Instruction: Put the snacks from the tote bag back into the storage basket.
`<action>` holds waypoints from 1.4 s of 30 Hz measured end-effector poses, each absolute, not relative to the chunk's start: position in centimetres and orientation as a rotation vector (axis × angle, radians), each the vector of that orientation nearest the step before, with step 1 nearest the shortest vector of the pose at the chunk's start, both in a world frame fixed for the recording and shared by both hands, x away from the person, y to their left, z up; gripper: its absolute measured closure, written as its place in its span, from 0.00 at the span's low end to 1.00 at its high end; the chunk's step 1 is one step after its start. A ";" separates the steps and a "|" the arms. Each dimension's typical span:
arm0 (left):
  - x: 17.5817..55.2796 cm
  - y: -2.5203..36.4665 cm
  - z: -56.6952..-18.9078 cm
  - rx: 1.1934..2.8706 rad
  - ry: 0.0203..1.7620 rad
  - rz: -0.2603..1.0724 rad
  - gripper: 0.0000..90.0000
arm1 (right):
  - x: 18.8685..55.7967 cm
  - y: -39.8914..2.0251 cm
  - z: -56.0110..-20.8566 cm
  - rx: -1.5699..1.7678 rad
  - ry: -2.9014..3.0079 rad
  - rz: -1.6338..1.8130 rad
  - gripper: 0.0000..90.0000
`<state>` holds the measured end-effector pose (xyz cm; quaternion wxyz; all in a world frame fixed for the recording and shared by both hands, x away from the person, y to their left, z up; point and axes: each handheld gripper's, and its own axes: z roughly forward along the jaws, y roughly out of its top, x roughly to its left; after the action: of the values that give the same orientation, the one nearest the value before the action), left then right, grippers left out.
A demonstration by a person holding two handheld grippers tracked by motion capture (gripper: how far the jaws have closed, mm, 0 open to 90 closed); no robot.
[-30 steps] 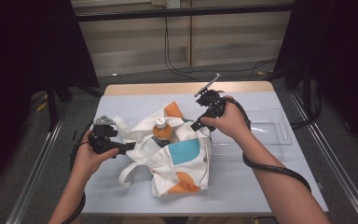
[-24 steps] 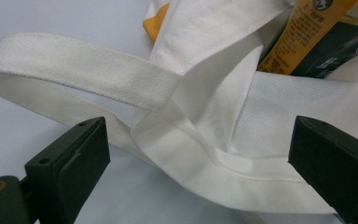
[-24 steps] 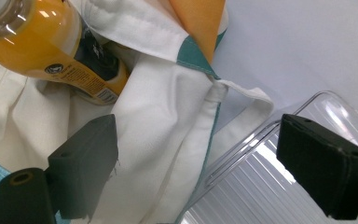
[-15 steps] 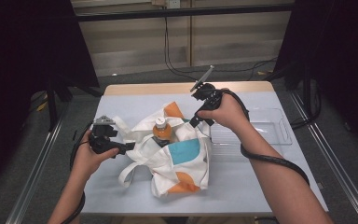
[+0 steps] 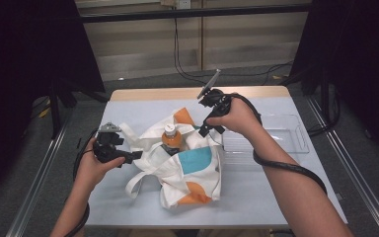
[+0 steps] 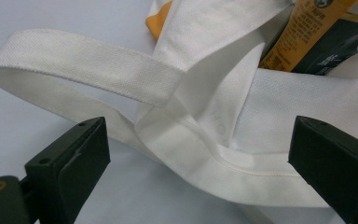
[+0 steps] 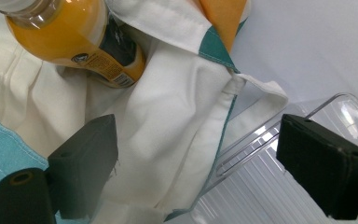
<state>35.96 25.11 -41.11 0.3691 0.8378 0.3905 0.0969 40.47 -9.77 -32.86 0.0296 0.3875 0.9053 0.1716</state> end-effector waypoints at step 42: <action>35.7 25.7 -40.9 2.149 1.017 0.256 0.06 | 39.7 -6.1 -30.5 0.993 2.885 0.524 0.19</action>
<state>35.72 25.67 -40.88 0.3664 0.8361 0.3959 0.0996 39.75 -6.09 -30.50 0.0227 0.3206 0.9317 0.1691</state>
